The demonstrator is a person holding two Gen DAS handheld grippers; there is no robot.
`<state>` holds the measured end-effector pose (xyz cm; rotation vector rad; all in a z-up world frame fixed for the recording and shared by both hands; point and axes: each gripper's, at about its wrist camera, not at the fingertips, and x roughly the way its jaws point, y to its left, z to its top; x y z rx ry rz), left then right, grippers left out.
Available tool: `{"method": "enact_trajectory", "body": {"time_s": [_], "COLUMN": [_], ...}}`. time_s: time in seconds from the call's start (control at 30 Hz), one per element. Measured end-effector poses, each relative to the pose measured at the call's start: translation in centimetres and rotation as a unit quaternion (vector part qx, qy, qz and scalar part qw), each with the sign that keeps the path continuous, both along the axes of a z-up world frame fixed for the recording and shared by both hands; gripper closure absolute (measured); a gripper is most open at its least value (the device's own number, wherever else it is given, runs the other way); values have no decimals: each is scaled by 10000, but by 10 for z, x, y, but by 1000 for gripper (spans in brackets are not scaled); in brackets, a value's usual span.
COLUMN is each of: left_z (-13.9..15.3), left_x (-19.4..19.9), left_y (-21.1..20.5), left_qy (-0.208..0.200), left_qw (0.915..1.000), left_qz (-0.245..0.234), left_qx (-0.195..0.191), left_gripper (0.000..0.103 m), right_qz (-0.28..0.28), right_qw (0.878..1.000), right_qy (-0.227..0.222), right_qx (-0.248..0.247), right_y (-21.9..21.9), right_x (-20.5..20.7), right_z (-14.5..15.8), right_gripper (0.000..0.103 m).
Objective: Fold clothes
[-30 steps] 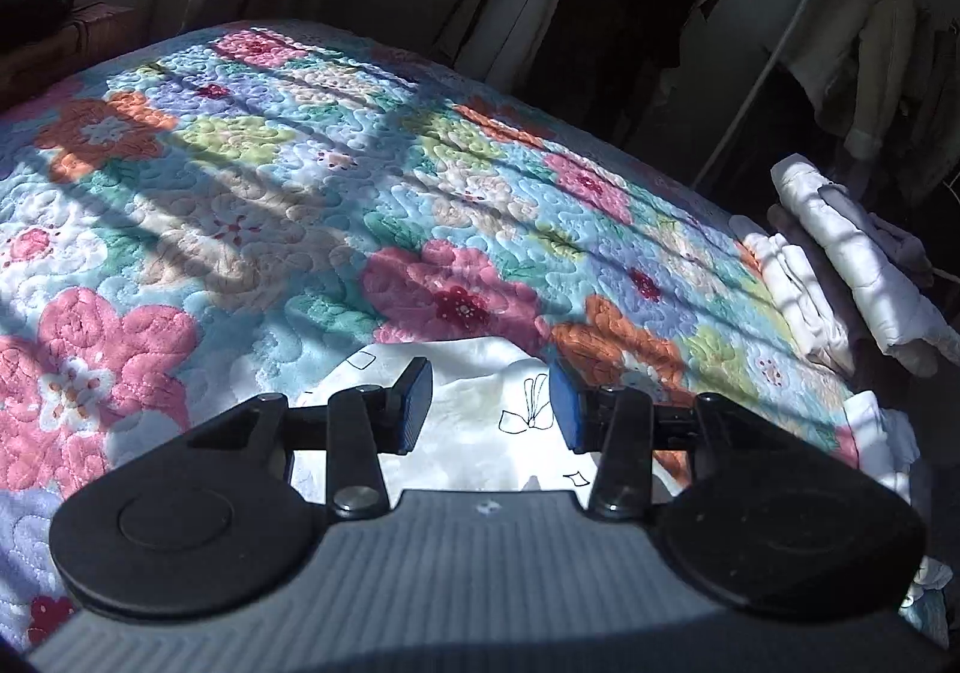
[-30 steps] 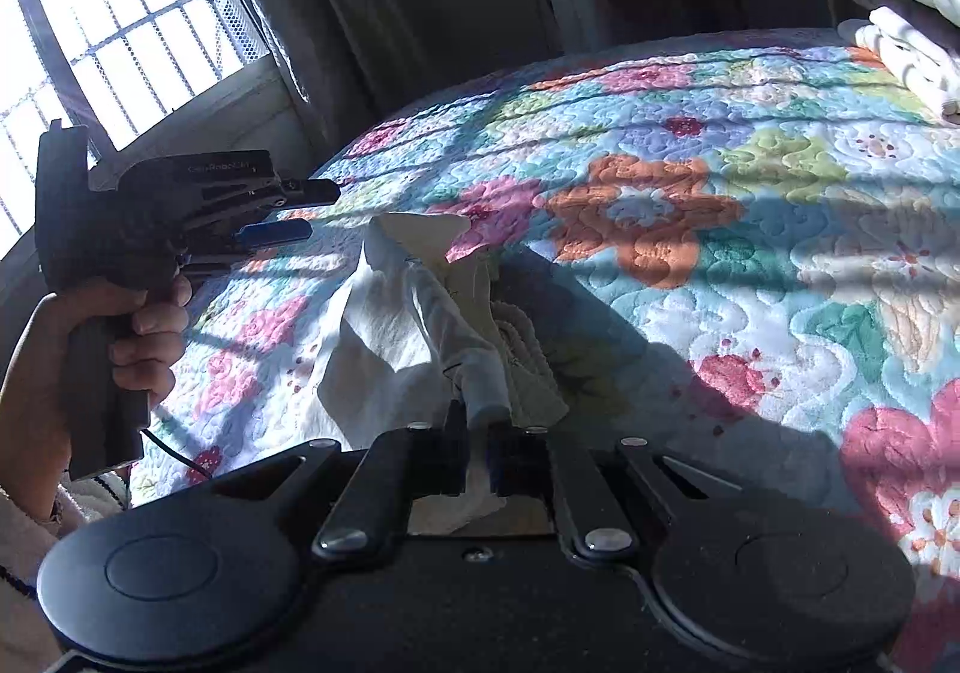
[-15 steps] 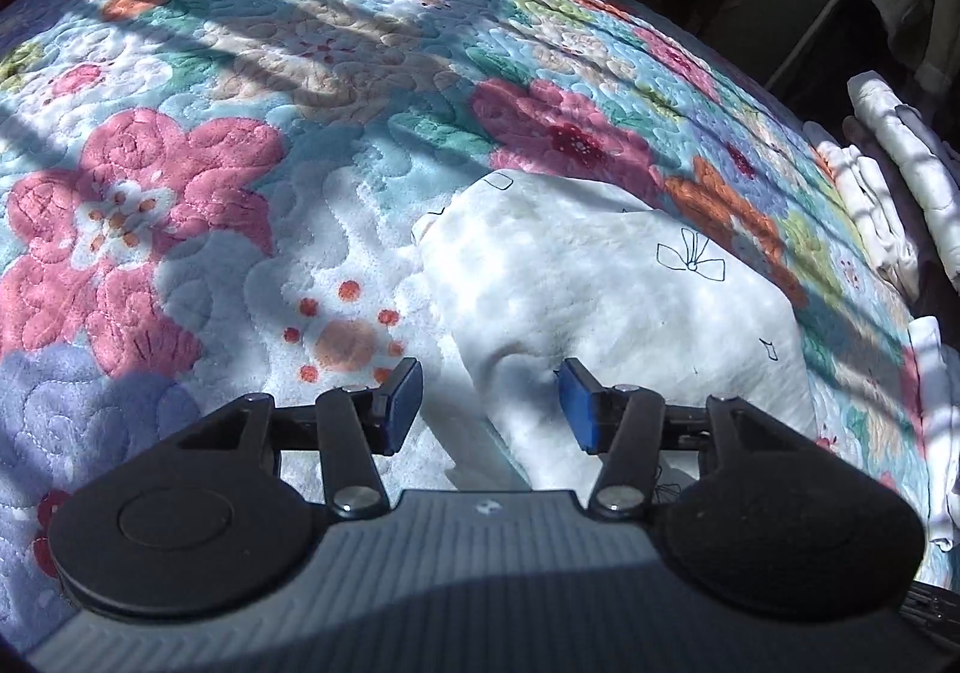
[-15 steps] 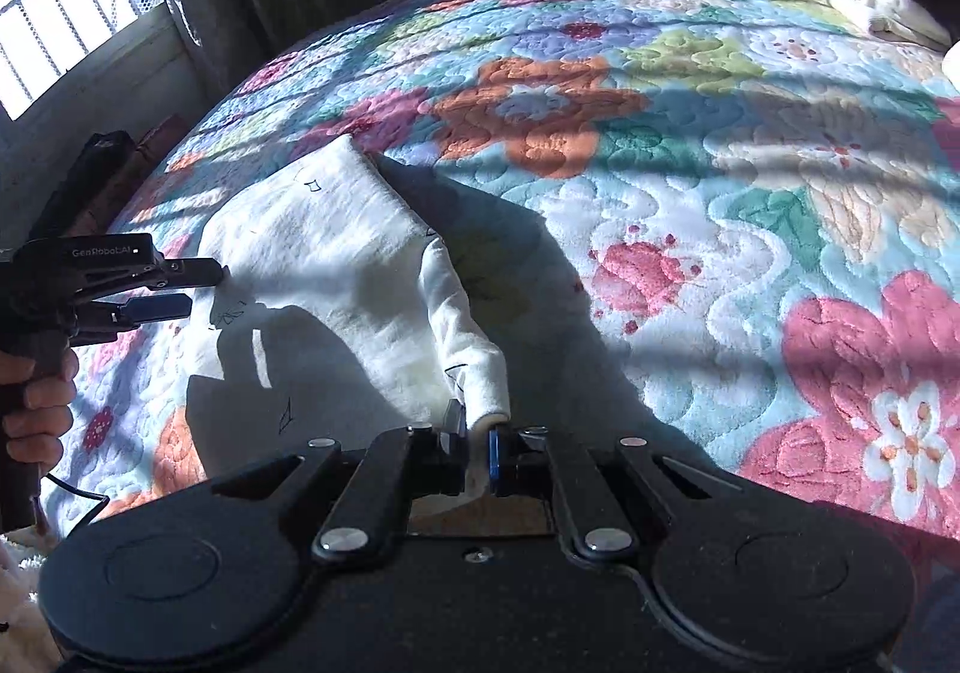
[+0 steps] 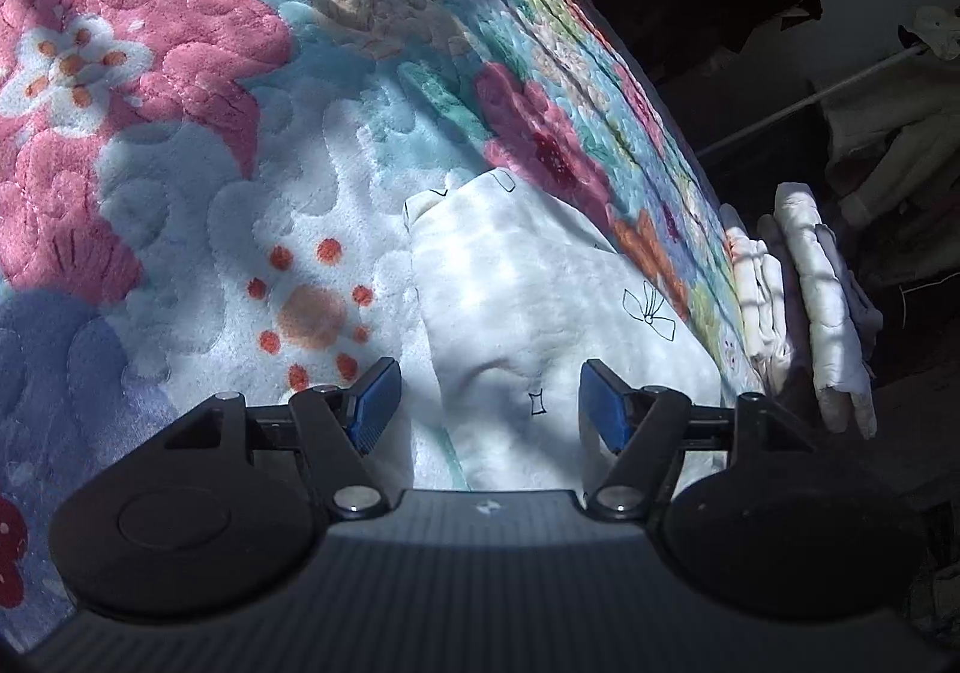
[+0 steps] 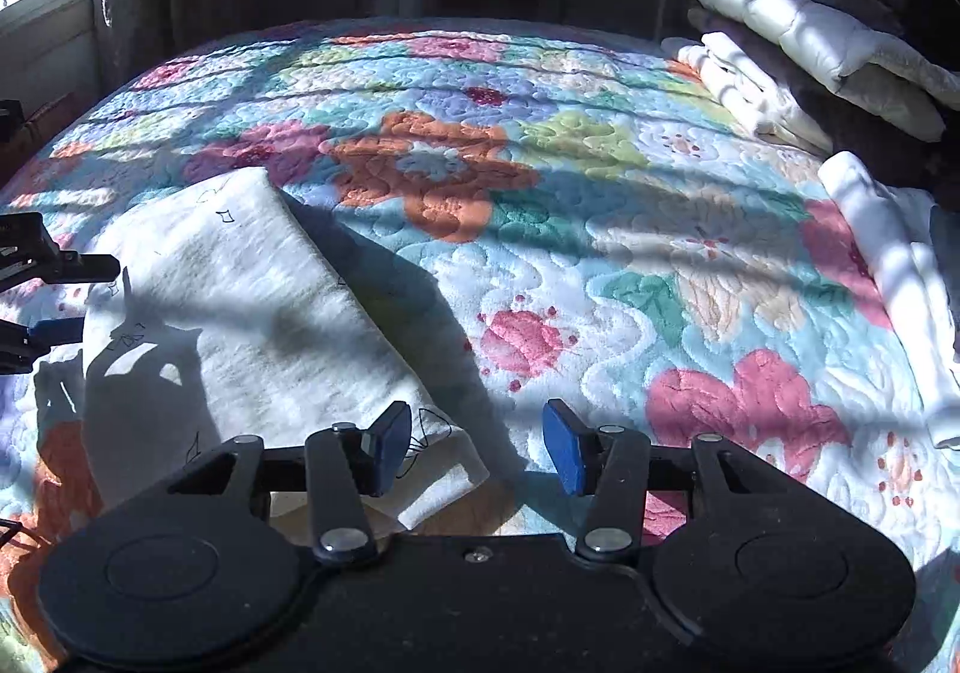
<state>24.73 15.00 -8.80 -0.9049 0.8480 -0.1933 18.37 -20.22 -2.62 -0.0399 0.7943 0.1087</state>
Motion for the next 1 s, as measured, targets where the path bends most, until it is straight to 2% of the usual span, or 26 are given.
{"method": "enact_trajectory", "body": {"time_s": [0.03,0.07,0.1,0.13,0.17,0.27,0.3,0.37,0.47,0.53,0.63,0.67,0.7,0.77,0.8,0.87,0.93,1.0], "left_z": [-3,-7,-10,-12,-10,-2,0,-1,-10,-18,-21,-21,-17,-8,-3,9,21,40], "left_x": [2,5,7,10,11,15,16,18,25,31,38,40,43,46,46,45,43,39], "left_y": [0,1,0,-1,-4,-11,-12,-9,-2,4,8,8,5,-2,-6,-10,-13,-17], "left_qy": [-21,-48,-3,28,-1,-78,-113,-176,-44,54,62,36,-29,-154,-208,-355,-563,-909], "left_qw": [9998,9990,9984,9979,9987,9996,9996,9993,9982,9966,9944,9942,9955,9979,9983,9985,9977,9955], "left_qz": [16,7,-6,-29,-93,-245,-233,-168,-83,-57,-95,-132,-203,-287,-283,-279,-289,-195], "left_qx": [-183,-438,-567,-642,-500,-88,-87,-267,-599,-823,-1048,-1070,-927,-558,-457,-311,-253,-187], "left_gripper": [31,36,62,78,82,83,83,82,77,68,67,68,77,88,90,90,91,91], "right_qz": [143,360,576,787,1010,1705,1787,1910,2063,2105,2293,2358,2362,2195,2127,2057,2014,2027], "right_qw": [9998,9991,9977,9958,9936,9839,9828,9812,9785,9774,9716,9692,9677,9658,9656,9686,9706,9668], "right_qy": [-91,-174,-256,-303,-280,-164,-161,-167,-62,19,95,72,18,-174,-269,-412,-529,-801], "right_qx": [75,171,267,355,426,501,425,221,25,-209,-575,-701,-884,-1371,-1473,-1334,-1204,-1332], "right_y": [4,11,17,24,32,67,77,101,124,133,143,145,147,151,149,139,127,120], "right_x": [-3,-7,-10,-13,-14,-17,-17,-18,-15,-13,-19,-23,-26,-31,-32,-30,-24,-18], "right_z": [6,13,20,25,26,17,13,3,-9,-17,-24,-25,-28,-35,-38,-37,-32,-22], "right_gripper": [48,48,45,39,37,34,31,29,29,27,25,24,24,24,29,42,79,89]}}
